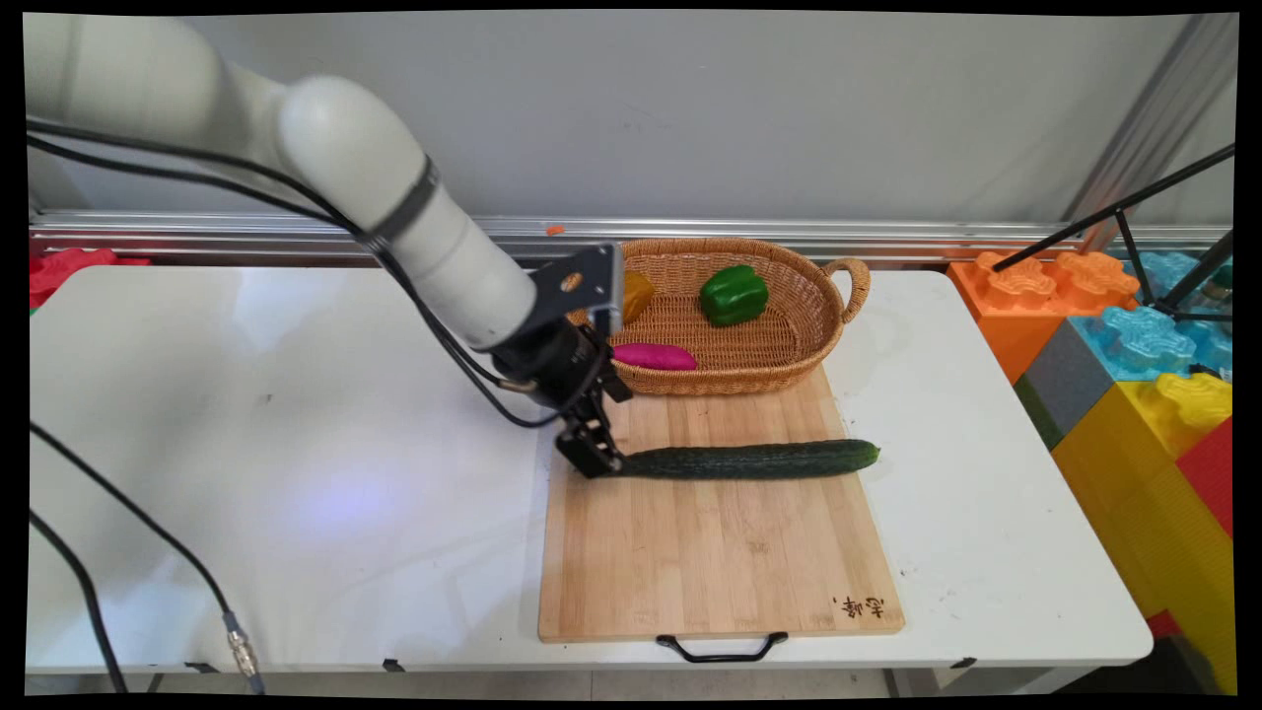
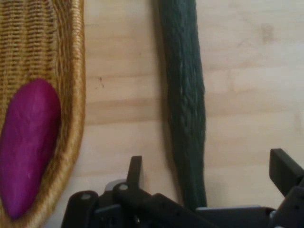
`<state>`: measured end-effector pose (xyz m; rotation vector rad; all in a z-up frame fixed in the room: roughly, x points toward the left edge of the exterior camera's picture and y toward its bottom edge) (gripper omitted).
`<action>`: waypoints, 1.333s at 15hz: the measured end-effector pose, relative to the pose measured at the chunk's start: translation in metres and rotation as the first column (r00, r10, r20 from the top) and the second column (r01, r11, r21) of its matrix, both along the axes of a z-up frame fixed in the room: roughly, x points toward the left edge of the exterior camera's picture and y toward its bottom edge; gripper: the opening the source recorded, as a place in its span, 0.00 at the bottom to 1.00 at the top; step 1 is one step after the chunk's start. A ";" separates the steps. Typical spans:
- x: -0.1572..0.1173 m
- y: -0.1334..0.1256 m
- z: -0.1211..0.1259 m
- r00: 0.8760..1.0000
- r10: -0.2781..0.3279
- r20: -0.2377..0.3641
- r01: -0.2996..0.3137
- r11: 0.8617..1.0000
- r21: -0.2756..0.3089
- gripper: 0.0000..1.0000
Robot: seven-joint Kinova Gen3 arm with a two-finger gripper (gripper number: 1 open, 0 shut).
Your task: Pick up the cucumber from the cutting board, then place the picked object in the vegetable basket
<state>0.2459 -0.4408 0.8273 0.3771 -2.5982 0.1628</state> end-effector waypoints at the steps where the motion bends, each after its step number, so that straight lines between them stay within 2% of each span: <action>1: -0.007 -0.002 -0.009 1.000 0.001 -0.008 -0.001 1.000 -0.008 1.00; 5: -0.025 -0.008 -0.035 1.000 0.009 -0.024 -0.010 1.000 -0.029 1.00; 12: -0.039 -0.012 -0.060 0.999 0.016 -0.034 -0.018 0.998 -0.057 1.00; 13: -0.040 -0.012 -0.063 0.999 0.018 -0.036 -0.020 0.998 -0.063 0.00; 20: -0.041 -0.009 -0.073 0.999 0.026 -0.031 -0.027 0.998 -0.058 0.00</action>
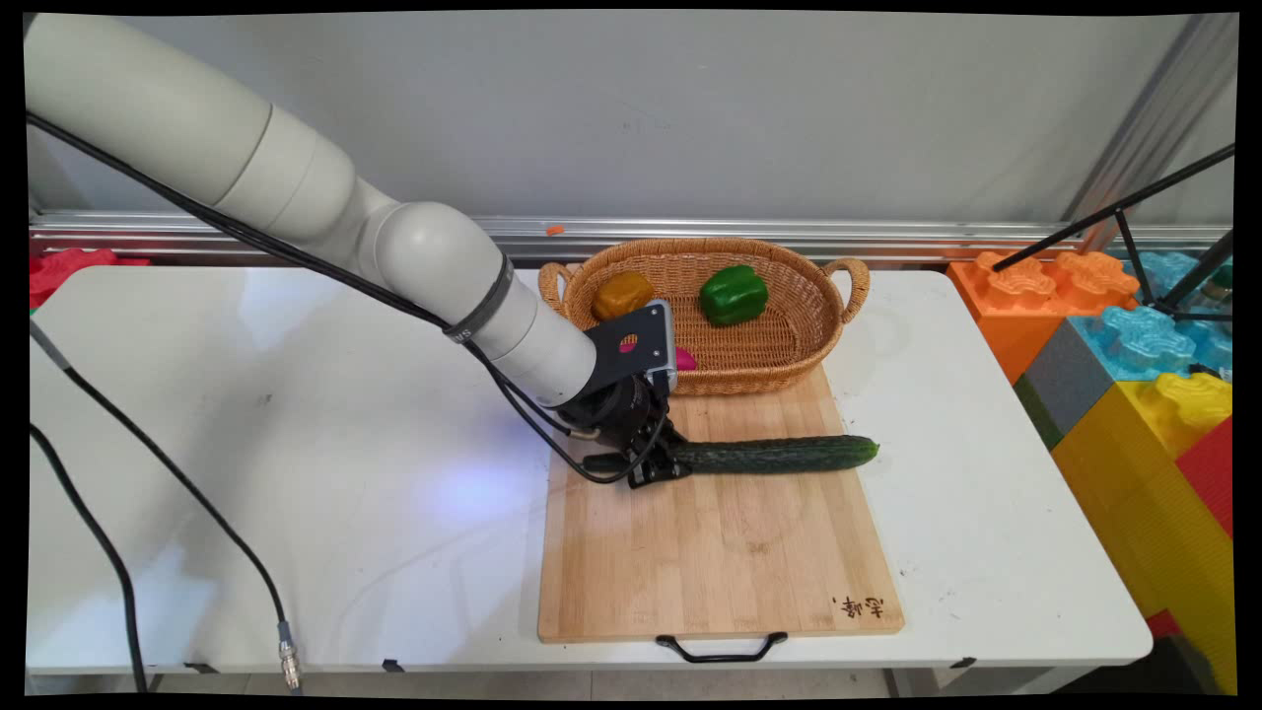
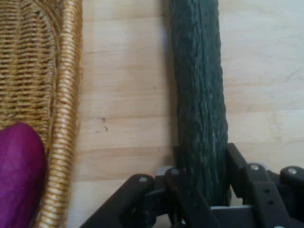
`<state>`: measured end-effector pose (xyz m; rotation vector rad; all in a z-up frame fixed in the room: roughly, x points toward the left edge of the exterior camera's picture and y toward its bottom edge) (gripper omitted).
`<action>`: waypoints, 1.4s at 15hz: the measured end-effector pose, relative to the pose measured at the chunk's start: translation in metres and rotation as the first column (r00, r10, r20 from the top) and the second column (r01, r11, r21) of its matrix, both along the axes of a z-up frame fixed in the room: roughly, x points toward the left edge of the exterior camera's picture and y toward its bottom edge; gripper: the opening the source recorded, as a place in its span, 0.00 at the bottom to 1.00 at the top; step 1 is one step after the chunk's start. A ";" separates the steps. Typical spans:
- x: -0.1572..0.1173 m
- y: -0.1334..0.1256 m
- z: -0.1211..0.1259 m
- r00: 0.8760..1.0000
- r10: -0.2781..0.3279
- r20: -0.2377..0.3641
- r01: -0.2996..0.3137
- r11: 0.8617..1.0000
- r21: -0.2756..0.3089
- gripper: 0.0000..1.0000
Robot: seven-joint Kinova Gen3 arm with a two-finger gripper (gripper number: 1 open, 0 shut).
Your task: Place the picked object in the vegetable basket
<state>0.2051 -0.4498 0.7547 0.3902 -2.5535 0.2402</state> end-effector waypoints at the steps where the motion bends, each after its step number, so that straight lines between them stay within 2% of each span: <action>1: 0.000 0.002 0.002 1.000 -0.002 -0.003 0.002 1.000 0.004 0.00; 4: -0.005 0.006 0.017 0.999 -0.006 -0.039 0.006 1.000 0.009 0.00; 8: -0.023 0.008 0.052 0.991 -0.029 -0.128 0.029 1.000 0.000 0.00; 11: -0.039 -0.002 0.079 0.980 -0.054 -0.194 0.046 0.998 -0.045 0.00; 13: -0.045 -0.015 0.094 0.973 -0.066 -0.222 0.045 0.994 -0.098 0.00; 15: -0.049 -0.034 0.111 0.969 -0.066 -0.238 0.023 0.984 -0.177 0.00; 17: -0.048 -0.049 0.121 0.968 -0.052 -0.244 -0.005 0.973 -0.229 0.00; 21: -0.032 -0.084 0.129 0.972 0.029 -0.233 -0.104 0.943 -0.316 0.00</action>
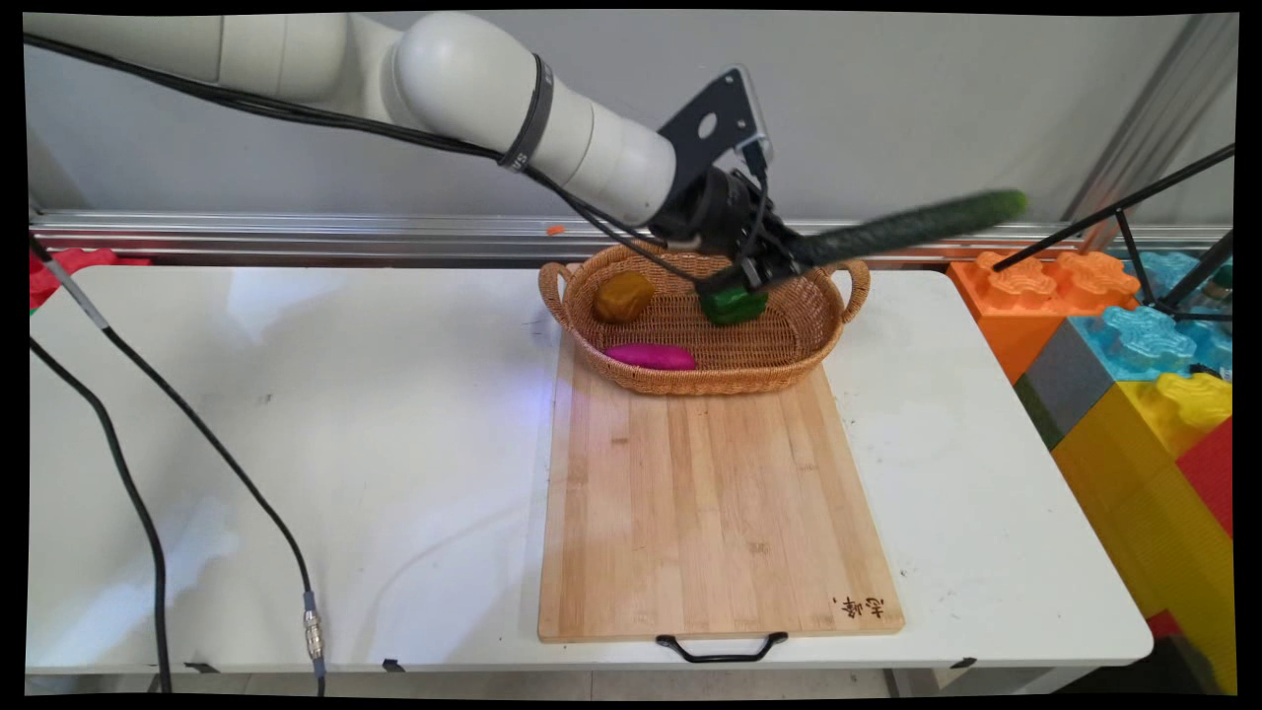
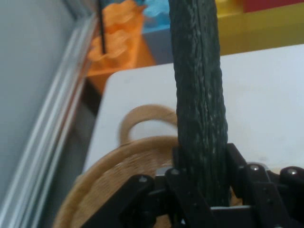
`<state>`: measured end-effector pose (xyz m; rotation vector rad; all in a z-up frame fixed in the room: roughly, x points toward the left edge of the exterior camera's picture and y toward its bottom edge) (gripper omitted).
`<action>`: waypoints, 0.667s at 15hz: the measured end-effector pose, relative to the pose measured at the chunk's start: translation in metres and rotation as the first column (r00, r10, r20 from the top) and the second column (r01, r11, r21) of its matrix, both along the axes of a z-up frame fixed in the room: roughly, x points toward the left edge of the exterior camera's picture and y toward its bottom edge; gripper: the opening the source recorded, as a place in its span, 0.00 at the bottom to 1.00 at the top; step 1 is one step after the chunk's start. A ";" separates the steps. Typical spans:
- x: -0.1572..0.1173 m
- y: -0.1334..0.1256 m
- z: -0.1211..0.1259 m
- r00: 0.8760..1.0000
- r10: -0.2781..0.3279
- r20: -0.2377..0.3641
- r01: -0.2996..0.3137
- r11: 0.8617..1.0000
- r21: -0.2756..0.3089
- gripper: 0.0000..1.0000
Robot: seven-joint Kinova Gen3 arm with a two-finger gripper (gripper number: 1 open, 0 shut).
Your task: Place the picked object in the vegetable basket
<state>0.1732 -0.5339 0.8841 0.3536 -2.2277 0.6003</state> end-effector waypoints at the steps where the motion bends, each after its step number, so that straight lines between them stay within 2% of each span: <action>1: 0.008 -0.008 -0.004 0.999 0.031 0.014 -0.031 1.000 -0.006 0.00; 5: 0.042 -0.030 -0.035 0.987 0.139 0.079 -0.140 0.990 0.015 0.00; 10: 0.063 -0.038 -0.067 0.973 0.197 0.120 -0.205 0.977 0.061 0.00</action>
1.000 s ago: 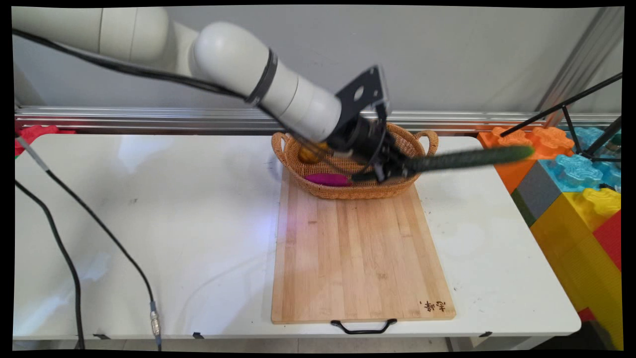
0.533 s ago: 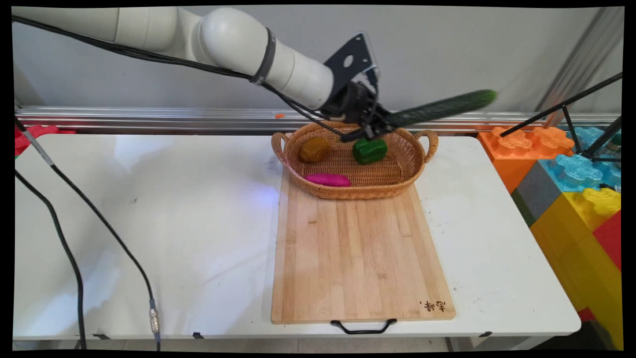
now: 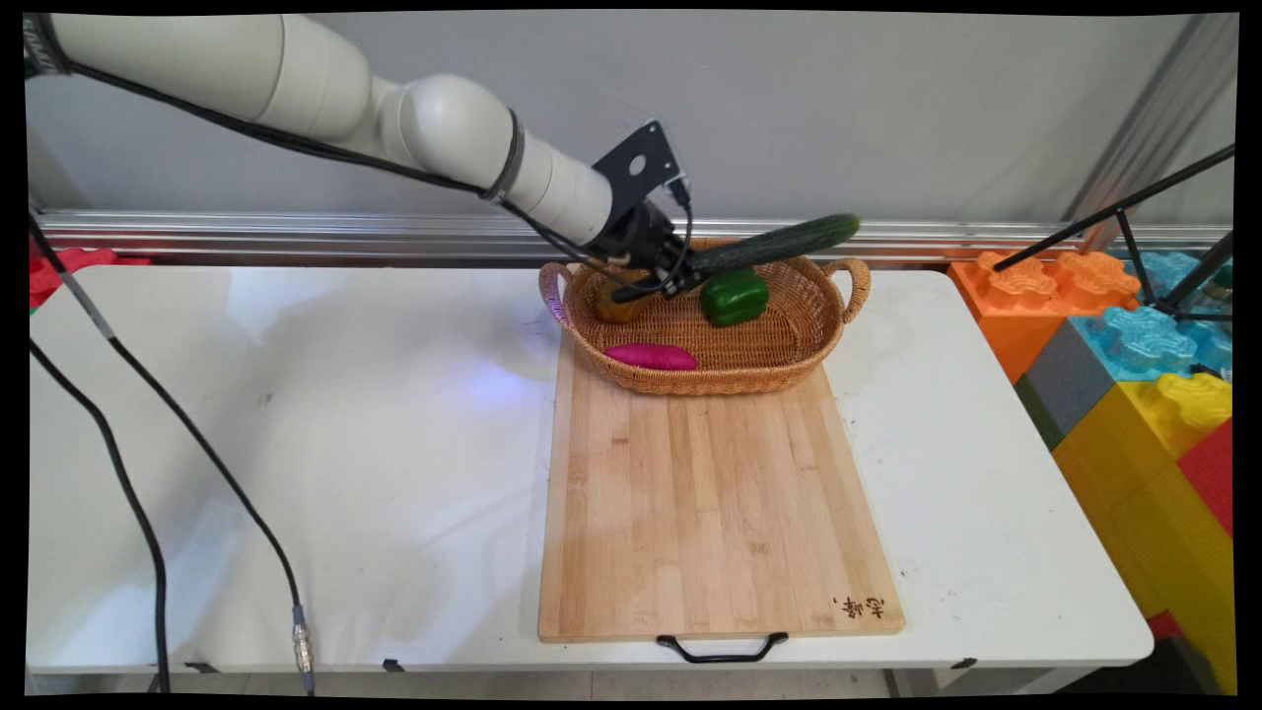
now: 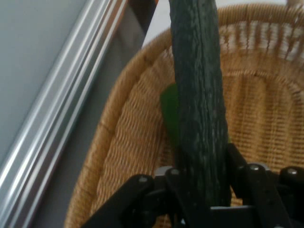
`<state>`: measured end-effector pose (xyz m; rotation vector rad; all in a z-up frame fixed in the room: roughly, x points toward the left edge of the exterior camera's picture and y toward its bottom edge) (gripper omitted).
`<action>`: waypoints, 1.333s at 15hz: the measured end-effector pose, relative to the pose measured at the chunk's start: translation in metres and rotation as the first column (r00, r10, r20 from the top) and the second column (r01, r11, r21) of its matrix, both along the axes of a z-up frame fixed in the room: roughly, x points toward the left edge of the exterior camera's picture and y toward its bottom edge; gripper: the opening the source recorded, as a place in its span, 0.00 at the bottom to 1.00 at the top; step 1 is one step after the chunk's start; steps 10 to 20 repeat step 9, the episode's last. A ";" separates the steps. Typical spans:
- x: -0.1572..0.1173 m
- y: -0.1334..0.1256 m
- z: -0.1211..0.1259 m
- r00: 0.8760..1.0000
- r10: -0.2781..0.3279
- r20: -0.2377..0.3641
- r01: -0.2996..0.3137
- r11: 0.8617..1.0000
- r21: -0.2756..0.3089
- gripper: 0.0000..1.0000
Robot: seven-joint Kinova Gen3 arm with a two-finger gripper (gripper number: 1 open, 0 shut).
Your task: Place the picked object in the vegetable basket
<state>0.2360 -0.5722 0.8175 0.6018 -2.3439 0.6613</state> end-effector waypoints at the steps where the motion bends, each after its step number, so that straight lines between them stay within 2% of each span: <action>1: 0.004 -0.002 -0.007 1.000 0.011 0.001 -0.011 1.000 0.012 0.00; 4: 0.007 -0.005 -0.021 0.999 0.030 -0.017 -0.029 0.999 0.035 0.00; 5: 0.006 -0.005 -0.023 0.999 0.031 -0.028 -0.030 0.999 0.040 1.00; 9: -0.002 -0.004 -0.023 0.997 0.030 -0.071 -0.026 0.998 0.060 1.00; 20: -0.002 -0.004 -0.023 0.997 0.030 -0.071 -0.026 0.998 0.060 1.00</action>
